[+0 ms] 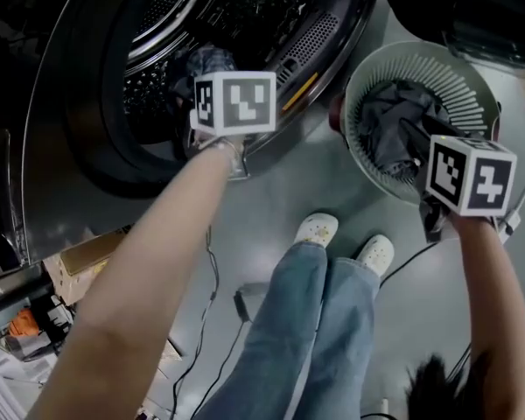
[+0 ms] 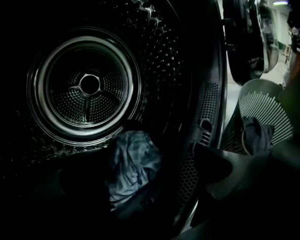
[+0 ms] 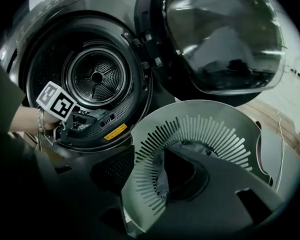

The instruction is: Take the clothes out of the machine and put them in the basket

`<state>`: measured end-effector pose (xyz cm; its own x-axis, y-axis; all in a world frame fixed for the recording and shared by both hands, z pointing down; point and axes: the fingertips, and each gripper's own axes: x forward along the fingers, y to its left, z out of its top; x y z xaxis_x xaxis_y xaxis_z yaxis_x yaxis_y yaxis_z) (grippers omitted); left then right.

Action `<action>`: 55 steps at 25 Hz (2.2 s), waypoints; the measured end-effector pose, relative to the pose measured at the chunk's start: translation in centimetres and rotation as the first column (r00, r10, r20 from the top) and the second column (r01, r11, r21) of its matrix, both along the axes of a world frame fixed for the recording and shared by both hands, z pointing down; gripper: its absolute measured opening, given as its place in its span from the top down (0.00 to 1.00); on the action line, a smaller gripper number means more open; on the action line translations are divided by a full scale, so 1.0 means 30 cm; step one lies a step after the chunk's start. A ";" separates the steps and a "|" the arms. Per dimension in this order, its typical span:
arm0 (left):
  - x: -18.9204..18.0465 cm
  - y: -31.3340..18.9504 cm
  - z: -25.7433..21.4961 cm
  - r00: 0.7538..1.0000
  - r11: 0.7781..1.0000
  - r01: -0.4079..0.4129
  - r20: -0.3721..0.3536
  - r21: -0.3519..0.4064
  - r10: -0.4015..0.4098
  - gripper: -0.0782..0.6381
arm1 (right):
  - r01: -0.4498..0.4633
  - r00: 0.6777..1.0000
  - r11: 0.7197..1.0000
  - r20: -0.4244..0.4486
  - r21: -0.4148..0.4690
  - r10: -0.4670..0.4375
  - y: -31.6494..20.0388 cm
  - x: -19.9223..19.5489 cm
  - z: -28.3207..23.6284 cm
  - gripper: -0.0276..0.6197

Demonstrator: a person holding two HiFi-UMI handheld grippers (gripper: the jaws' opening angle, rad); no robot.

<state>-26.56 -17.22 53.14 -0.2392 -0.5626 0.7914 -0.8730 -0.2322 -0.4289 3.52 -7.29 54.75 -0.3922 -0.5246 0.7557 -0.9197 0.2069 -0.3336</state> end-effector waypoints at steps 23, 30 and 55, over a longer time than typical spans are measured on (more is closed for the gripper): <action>-0.321 -0.106 0.164 0.929 0.965 0.069 0.369 -0.254 0.031 0.11 | 0.168 0.964 0.973 -0.181 -0.161 -0.196 -0.034 -0.342 0.119 0.98; -0.317 -0.014 0.235 0.949 0.895 0.141 0.314 -0.423 -0.001 0.77 | 0.235 0.952 0.964 -0.172 -0.126 -0.254 -0.033 -0.323 0.118 0.98; 0.067 0.050 -0.162 0.958 0.977 -0.037 0.272 -0.208 0.094 0.79 | -0.027 0.992 0.993 -0.125 -0.119 0.012 0.084 0.028 -0.268 0.98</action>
